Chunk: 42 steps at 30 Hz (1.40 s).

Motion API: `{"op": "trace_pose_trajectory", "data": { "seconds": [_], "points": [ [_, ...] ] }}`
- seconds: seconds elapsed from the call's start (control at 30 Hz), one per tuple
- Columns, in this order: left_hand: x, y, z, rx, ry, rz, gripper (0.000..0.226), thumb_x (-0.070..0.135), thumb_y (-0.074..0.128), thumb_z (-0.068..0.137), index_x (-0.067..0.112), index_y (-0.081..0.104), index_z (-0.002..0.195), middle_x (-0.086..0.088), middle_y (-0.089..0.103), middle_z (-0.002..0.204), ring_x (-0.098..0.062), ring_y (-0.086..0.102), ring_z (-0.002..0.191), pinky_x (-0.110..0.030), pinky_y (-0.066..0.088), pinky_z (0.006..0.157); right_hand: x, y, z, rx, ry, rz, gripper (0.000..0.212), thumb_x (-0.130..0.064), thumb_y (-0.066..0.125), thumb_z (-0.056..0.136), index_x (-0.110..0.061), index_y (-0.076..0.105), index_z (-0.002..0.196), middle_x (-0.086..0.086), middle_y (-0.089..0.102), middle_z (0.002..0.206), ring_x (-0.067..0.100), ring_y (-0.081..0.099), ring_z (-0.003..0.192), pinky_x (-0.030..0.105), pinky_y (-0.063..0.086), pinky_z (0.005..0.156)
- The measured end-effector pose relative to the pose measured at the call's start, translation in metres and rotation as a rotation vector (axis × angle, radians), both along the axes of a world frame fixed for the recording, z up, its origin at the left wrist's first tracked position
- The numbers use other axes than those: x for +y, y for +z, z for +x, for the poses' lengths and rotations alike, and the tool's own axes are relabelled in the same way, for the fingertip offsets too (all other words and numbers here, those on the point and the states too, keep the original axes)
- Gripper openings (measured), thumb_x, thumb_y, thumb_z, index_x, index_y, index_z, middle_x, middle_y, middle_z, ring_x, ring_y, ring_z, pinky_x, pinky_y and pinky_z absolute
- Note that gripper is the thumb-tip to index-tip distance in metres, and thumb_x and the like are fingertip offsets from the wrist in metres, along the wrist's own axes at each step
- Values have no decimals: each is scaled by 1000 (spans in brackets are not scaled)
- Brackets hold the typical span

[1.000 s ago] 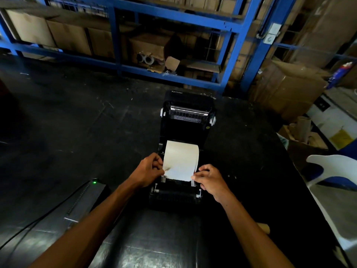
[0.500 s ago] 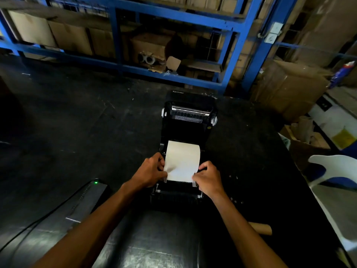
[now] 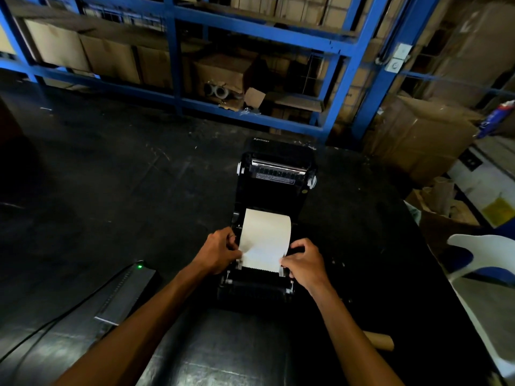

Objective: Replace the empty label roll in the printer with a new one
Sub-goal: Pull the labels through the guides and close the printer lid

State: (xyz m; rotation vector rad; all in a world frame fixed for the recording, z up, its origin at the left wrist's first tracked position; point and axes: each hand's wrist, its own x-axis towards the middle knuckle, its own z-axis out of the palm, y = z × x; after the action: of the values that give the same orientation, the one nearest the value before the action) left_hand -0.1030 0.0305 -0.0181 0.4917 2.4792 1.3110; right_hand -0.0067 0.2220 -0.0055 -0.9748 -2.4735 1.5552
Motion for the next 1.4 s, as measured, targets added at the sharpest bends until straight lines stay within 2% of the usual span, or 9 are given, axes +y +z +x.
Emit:
{"op": "trace_pose_trajectory", "data": {
  "seconds": [0.1, 0.27, 0.37, 0.57, 0.73, 0.9, 1.0, 1.23, 1.4],
  "points": [
    [-1, 3, -2, -8, -24, -20, 42, -4, 70, 77, 17, 36, 66, -10, 62, 73, -21, 58, 66, -39, 53, 66, -2, -1, 1, 31, -7, 8, 34, -3, 71, 72, -17, 54, 97, 9, 72, 79, 18, 66, 61, 30, 54, 54],
    [-1, 4, 1, 9, -64, -34, 45, -3, 71, 77, 18, 33, 65, -1, 57, 65, -21, 60, 64, -41, 55, 66, -1, 0, 5, 73, -33, -107, 38, 8, 67, 73, -9, 54, 104, 19, 71, 82, 13, 52, 46, 26, 43, 43],
    [-1, 5, -1, 5, -57, -36, 45, -5, 71, 75, 18, 35, 64, 0, 56, 62, -30, 66, 72, -45, 56, 71, -1, 2, 4, 51, -2, -87, 35, 8, 65, 76, -9, 53, 104, 16, 70, 82, 14, 54, 49, 25, 43, 42],
    [1, 4, -3, 2, -3, -32, 42, -7, 68, 74, 17, 35, 62, -13, 60, 72, -22, 62, 69, -35, 51, 62, 3, -2, 8, 50, 67, -76, 31, 9, 60, 81, -5, 50, 106, 14, 66, 82, 12, 47, 36, 25, 42, 39],
    [4, 6, -7, -2, -58, -106, 43, -9, 66, 73, 18, 33, 62, -12, 60, 72, -22, 59, 67, -34, 48, 60, 3, -3, 7, 74, 49, -73, 39, 5, 64, 78, -15, 48, 107, 13, 67, 78, 14, 49, 37, 28, 42, 41],
    [3, 4, -5, -10, -33, -109, 37, -6, 64, 72, 17, 37, 63, -7, 57, 68, -21, 59, 63, -33, 48, 56, 3, -9, 6, 58, 59, -18, 39, 4, 64, 80, -16, 52, 111, 7, 70, 82, 15, 60, 57, 23, 48, 46],
    [5, 5, -5, -21, 6, -92, 34, -6, 64, 71, 17, 40, 65, -7, 58, 68, -20, 57, 59, -34, 50, 55, 5, -11, 3, 38, 92, 13, 40, 3, 64, 80, -16, 51, 112, 8, 70, 82, 18, 62, 62, 28, 51, 52],
    [10, 9, -6, -36, -15, -140, 32, -4, 61, 72, 18, 39, 63, -2, 52, 64, -17, 52, 55, -27, 43, 48, 11, -11, -1, 18, 100, 45, 52, 4, 61, 75, -23, 43, 115, 10, 68, 78, 8, 53, 36, 23, 45, 39],
    [10, 9, -8, -19, -24, -198, 32, 1, 67, 70, 19, 41, 62, 0, 52, 63, -16, 49, 56, -26, 40, 50, 10, -16, -3, 28, 95, 47, 50, 7, 58, 78, -18, 45, 119, 10, 68, 79, 8, 52, 36, 23, 45, 40]
  ]
}}
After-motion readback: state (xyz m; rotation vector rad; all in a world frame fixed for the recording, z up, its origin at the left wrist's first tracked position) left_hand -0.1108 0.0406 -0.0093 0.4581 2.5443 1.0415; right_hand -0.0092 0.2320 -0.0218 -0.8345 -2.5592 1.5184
